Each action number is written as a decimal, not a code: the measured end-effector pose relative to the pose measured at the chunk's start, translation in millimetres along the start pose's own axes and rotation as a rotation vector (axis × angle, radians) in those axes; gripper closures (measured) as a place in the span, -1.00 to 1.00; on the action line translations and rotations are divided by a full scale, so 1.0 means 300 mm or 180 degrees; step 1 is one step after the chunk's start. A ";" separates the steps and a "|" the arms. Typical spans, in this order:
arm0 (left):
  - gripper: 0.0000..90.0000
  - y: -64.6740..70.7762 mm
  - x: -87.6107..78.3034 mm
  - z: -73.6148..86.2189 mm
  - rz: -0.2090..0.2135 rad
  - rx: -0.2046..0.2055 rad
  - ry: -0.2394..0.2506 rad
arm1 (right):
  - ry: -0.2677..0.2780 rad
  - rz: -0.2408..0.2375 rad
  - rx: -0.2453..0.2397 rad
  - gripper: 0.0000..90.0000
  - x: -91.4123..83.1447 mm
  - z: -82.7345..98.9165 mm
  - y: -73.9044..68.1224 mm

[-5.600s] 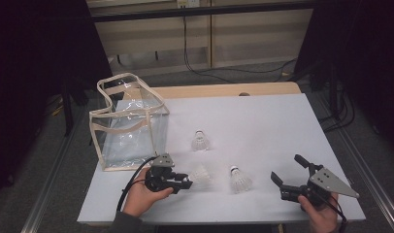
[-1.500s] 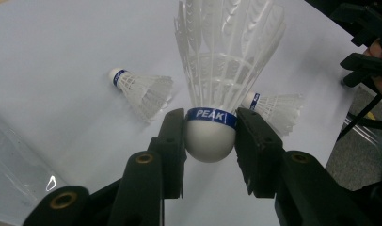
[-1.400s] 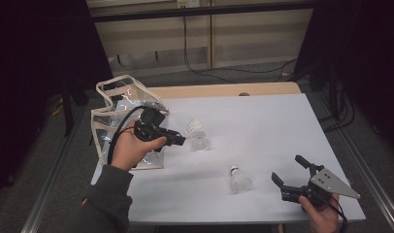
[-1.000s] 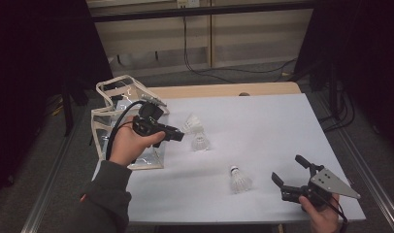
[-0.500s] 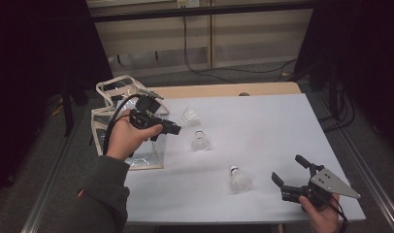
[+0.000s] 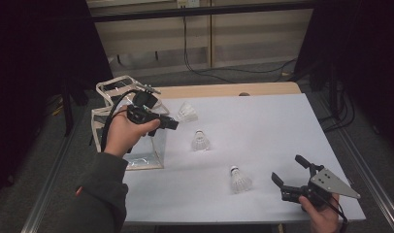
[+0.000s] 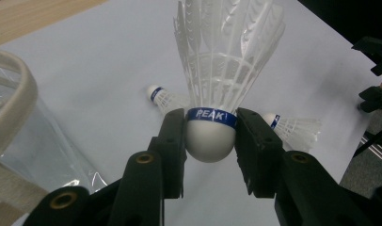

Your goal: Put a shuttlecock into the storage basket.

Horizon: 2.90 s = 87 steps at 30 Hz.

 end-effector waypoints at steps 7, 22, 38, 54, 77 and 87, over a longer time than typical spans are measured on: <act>0.43 -0.012 -0.012 -0.012 -0.0029 -0.0027 0.0017 | -0.0007 0.0001 -0.0005 -0.96 0.000 0.000 -0.001; 0.43 -0.038 -0.027 -0.027 -0.0107 -0.0098 0.0025 | 0.0003 -0.0004 0.0000 -0.96 0.000 -0.001 -0.001; 0.43 -0.057 -0.052 -0.054 -0.0182 -0.0137 0.0029 | -0.0004 -0.0003 -0.0001 -0.96 0.000 -0.001 -0.002; 0.43 -0.095 -0.076 -0.075 -0.0279 -0.0268 0.0075 | 0.0001 -0.0010 -0.0015 -0.96 0.002 0.000 -0.002; 0.43 -0.169 -0.141 -0.087 -0.0527 -0.0455 0.0184 | -0.0014 -0.0011 -0.0021 -0.96 0.001 0.001 0.000; 0.44 -0.190 -0.156 -0.088 -0.0582 -0.0535 0.0234 | -0.0011 -0.0016 -0.0017 -0.96 0.003 0.001 -0.002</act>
Point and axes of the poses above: each handheld gripper's, and its own axes: x roughly forward along the jaws, z roughly out of its underside, y roughly to its right, the point moved 5 cm from there along x, roughly forward along the jaws, and after that the axes turned 1 degree about -y, right-handed, at the moved point
